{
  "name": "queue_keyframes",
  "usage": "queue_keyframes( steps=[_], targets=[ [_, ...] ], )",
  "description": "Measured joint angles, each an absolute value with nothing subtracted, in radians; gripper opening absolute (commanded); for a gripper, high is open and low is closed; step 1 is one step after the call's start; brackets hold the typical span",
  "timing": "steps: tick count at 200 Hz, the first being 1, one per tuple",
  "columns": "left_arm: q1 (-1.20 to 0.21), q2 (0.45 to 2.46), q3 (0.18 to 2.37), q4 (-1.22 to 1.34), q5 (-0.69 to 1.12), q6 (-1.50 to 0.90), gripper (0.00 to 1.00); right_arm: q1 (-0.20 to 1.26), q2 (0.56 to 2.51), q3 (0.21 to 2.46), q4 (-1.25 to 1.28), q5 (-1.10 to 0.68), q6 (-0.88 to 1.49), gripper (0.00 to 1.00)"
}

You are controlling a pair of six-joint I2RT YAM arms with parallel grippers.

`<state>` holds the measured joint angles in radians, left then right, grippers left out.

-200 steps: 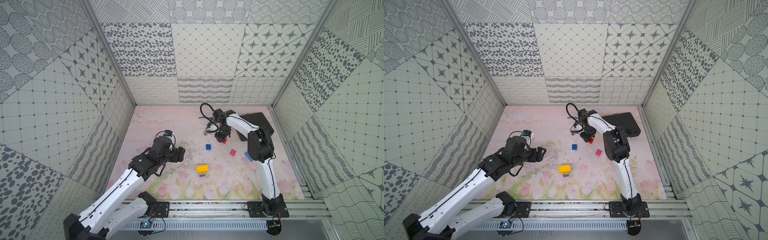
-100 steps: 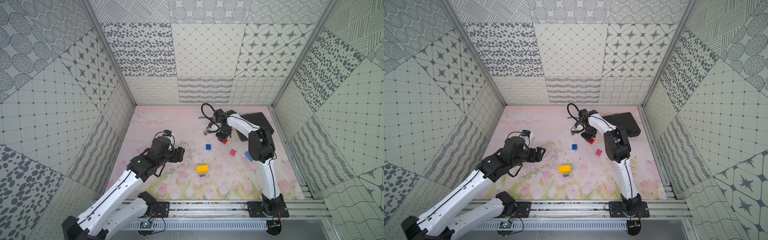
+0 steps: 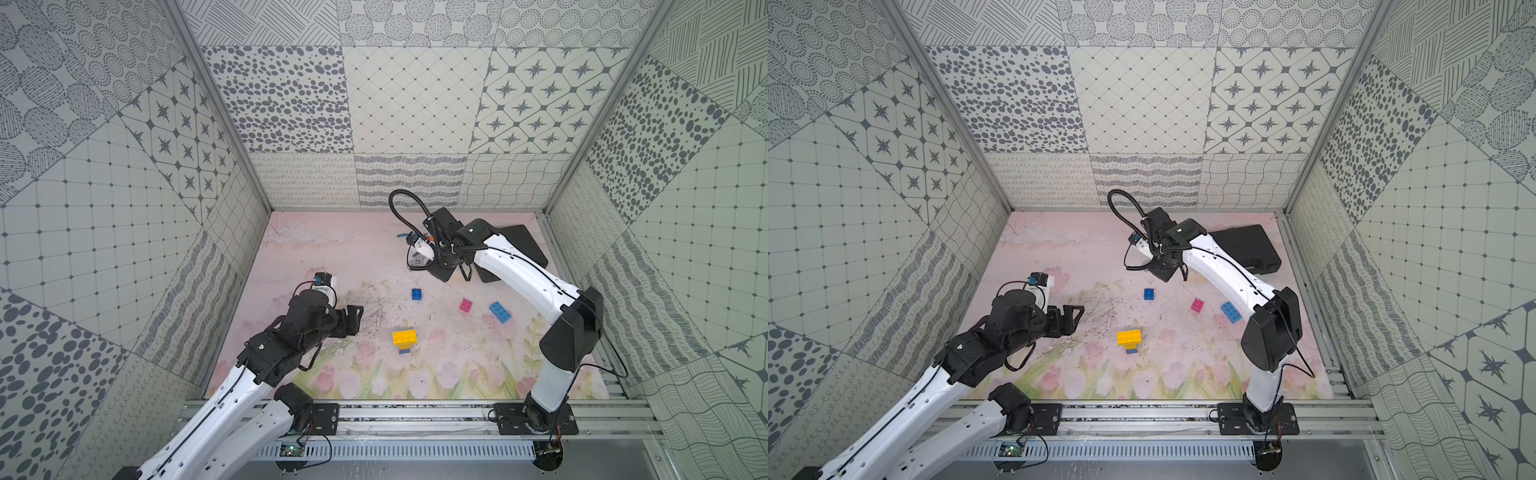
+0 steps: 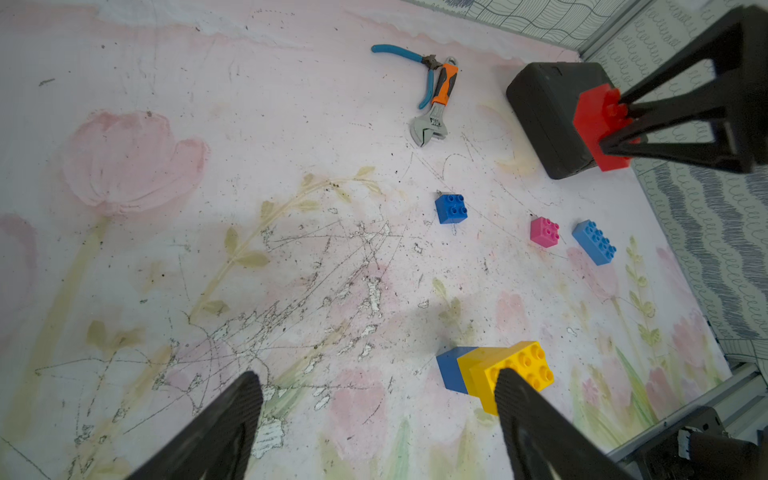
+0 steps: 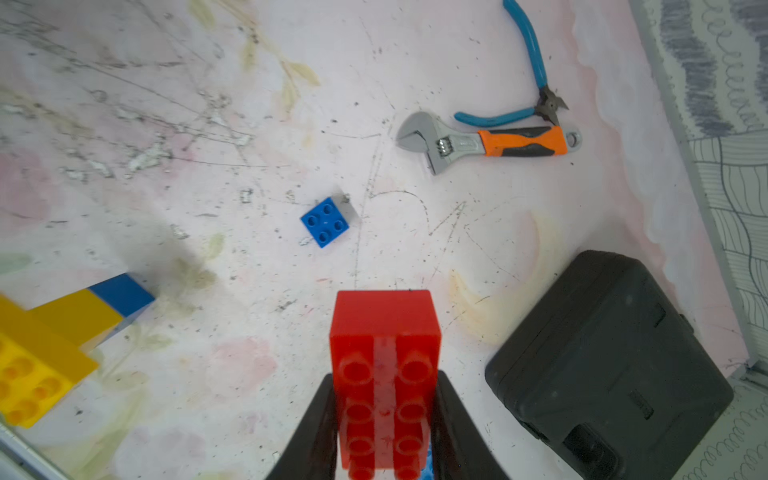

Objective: Assemble a spoon with lego
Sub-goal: Assemble the lego brick with the lego brick.

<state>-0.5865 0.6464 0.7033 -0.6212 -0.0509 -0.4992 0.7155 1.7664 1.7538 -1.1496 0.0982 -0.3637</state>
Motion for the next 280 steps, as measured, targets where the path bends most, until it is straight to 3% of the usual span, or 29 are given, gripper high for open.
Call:
queue_keyframes(
  steps=[47,134,280],
  targets=[
    [-0.587,0.591,0.637,-0.635,-0.032,-0.567,0.92,0.892,1.72,1.724,-1.209,0.095,-0.345,0.12],
    [-0.587,0.451,0.549,-0.72,-0.045,-0.709,0.91,1.034,1.721,1.712,-1.271,0.074,-0.344,0.12],
    [-0.587,0.305,0.465,-0.823,-0.14,-0.888,0.9,1.118,1.868,1.758,-1.306,0.002,-0.4,0.13]
  ],
)
